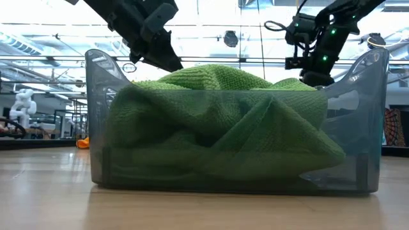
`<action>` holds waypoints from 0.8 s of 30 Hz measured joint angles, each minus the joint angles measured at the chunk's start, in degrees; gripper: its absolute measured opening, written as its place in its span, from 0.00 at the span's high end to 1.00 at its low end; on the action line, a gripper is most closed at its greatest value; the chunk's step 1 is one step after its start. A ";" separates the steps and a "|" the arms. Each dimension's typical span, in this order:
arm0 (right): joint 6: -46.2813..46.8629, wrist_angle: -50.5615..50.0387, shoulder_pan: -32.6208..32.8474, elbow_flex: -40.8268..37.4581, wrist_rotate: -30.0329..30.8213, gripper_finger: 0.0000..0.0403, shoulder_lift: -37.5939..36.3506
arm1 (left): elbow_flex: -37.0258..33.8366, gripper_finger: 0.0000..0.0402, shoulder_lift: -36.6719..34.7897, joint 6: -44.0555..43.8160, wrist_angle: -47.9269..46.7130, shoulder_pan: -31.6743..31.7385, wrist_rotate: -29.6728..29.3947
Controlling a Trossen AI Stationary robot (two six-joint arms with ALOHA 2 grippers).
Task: Sort microfiber towel by color & place in baskets
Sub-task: Put the top blue towel into the transparent bin
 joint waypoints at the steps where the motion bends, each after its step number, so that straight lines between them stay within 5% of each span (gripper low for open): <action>1: -1.90 0.02 -0.35 0.00 -0.24 0.34 0.46 | 0.00 0.98 0.00 -0.08 0.19 0.06 0.01; 8: -12.94 -1.34 -3.85 0.00 -3.06 0.36 5.48 | 0.00 0.98 0.00 -0.05 0.02 -0.08 0.22; 18: -18.28 -2.82 -7.34 0.00 -3.05 0.26 11.23 | 0.00 0.98 0.00 -0.05 -1.39 -0.04 0.24; 24: -22.17 -0.81 -8.60 0.02 -2.96 0.29 17.28 | 0.00 0.98 0.00 -0.04 -1.58 -0.04 0.24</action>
